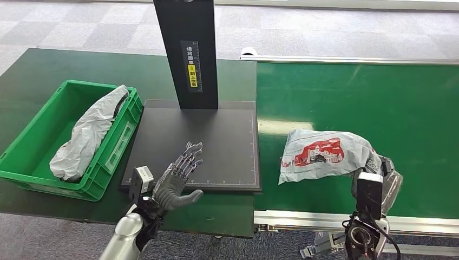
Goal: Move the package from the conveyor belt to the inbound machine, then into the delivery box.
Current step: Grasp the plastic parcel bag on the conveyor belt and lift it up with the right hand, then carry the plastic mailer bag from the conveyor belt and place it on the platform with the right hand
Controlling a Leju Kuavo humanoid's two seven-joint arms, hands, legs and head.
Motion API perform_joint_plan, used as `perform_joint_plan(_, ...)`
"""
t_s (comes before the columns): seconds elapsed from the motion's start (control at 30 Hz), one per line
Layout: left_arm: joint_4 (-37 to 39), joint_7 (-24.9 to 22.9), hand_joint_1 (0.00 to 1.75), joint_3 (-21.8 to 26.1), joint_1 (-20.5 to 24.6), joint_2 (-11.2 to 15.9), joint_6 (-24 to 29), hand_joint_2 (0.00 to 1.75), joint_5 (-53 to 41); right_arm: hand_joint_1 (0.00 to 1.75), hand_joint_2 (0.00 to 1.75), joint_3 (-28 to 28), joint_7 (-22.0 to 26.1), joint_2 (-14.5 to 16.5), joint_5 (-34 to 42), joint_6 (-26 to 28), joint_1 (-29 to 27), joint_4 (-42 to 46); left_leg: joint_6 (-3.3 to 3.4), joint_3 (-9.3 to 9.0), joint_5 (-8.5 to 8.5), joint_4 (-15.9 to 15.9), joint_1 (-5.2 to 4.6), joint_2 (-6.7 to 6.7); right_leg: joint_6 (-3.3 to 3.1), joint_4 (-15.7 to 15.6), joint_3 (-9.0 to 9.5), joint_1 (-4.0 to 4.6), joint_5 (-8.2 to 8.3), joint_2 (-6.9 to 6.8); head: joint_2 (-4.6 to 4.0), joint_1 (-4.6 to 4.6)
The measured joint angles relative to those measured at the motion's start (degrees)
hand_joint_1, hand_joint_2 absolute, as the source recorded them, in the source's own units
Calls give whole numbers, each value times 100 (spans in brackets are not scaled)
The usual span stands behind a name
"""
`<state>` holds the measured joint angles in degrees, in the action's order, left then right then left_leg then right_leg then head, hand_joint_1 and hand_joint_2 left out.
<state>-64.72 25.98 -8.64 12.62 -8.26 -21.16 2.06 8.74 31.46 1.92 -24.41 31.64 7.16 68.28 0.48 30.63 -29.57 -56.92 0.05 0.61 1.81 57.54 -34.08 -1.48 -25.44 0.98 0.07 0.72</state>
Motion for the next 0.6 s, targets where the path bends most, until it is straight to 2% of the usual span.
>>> perform_joint_plan(0.23, 11, 2, 0, -20, 60, 4, 117, 175, 75, 175, 175, 63, 197, 51, 111, 243, -121, 518, 0, -1, 0, 0, 0, -1, 0, 0, 1, 0, 0, 0, 0, 0)
perform_joint_plan(0.37, 20, 34, 0, -15, 102, 17, 253, 175, 108, 175, 175, 10, 463, 70, 77, 338, -121, 766, 0, 0, 1, 0, 1, -1, -1, 1, 2, 0, 0, 0, 0, 1)
perform_joint_plan(0.5, 8, 94, 0, -8, 125, 38, 319, 175, 175, 175, 175, -169, 674, 80, -17, 454, -62, 1071, 0, 4, 1, 0, 1, -1, -1, 2, 1, 0, 0, 1, 0, 1)
perform_joint_plan(0.6, 7, 138, 0, -2, 167, 58, 374, 175, 265, 175, 175, -462, 721, 53, -314, 447, 218, 1150, 1, 4, 2, 0, 1, -7, -1, 3, 2, 0, 1, 5, 0, 1)
